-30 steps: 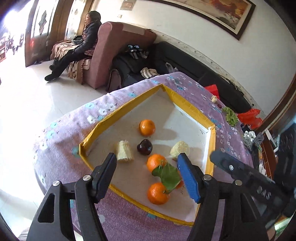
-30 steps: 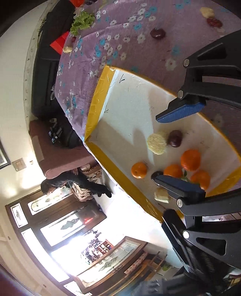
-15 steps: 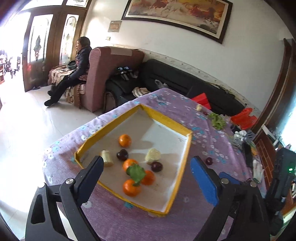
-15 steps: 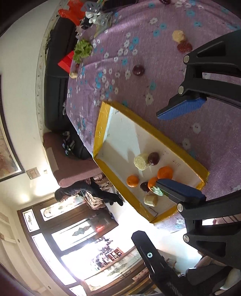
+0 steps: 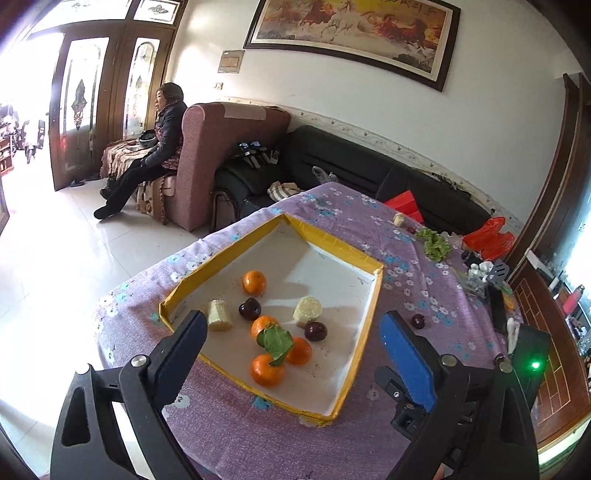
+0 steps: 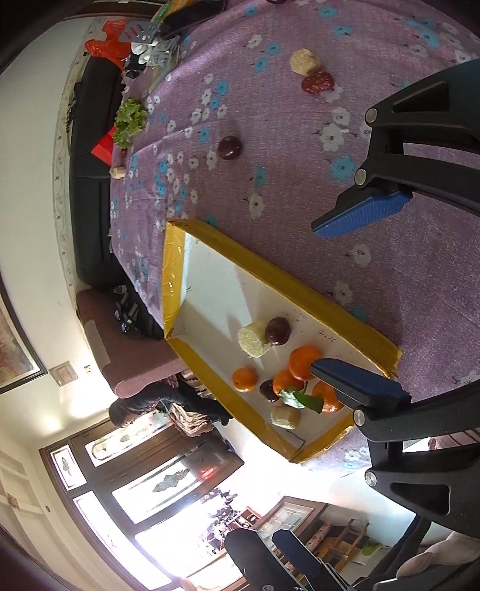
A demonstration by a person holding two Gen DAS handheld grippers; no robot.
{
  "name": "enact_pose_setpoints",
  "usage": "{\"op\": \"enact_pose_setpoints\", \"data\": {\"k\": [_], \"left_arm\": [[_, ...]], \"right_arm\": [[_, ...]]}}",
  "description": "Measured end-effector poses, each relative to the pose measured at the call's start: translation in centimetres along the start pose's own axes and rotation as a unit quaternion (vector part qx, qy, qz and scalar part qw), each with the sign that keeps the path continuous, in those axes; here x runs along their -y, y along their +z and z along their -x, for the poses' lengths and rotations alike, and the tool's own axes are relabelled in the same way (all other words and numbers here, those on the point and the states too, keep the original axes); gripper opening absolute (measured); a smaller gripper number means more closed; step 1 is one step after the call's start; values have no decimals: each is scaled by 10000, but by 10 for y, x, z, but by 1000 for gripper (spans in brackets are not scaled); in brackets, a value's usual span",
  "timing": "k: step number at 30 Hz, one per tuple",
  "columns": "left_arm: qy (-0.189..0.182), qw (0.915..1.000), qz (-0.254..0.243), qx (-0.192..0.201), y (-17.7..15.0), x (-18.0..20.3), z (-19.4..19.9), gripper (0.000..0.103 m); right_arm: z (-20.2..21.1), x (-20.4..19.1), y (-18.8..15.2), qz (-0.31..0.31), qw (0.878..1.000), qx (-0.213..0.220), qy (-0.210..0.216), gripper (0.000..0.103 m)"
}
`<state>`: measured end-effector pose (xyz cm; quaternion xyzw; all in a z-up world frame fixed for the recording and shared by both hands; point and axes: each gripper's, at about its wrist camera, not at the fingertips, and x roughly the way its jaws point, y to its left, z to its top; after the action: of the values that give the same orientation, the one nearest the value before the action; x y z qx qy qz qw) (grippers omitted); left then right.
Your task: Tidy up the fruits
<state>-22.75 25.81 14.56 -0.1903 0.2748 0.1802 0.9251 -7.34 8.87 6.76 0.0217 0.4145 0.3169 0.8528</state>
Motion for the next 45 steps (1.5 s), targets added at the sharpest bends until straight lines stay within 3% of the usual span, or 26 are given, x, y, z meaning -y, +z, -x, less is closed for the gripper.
{"op": "enact_pose_setpoints", "data": {"k": [10,24,38,42,45], "left_arm": [[-1,9990,306,-339,-10,-23,-29,94],[-50,9975,484,-518,-12,-35,-45,94],[-181,9981,326,-495,-7,-18,-36,94],[-37,9991,130,-405,-7,-12,-25,94],[27,9991,148,-384,-7,-15,-21,94]], "right_arm": [[-20,-2,-7,-61,9995,-238,-196,75],[-34,-11,-8,73,9990,-343,-265,76],[-23,8,4,-83,9993,-175,-332,77],[-19,3,7,49,9995,65,-297,84],[-32,-1,7,39,9998,-89,-151,84]]}}
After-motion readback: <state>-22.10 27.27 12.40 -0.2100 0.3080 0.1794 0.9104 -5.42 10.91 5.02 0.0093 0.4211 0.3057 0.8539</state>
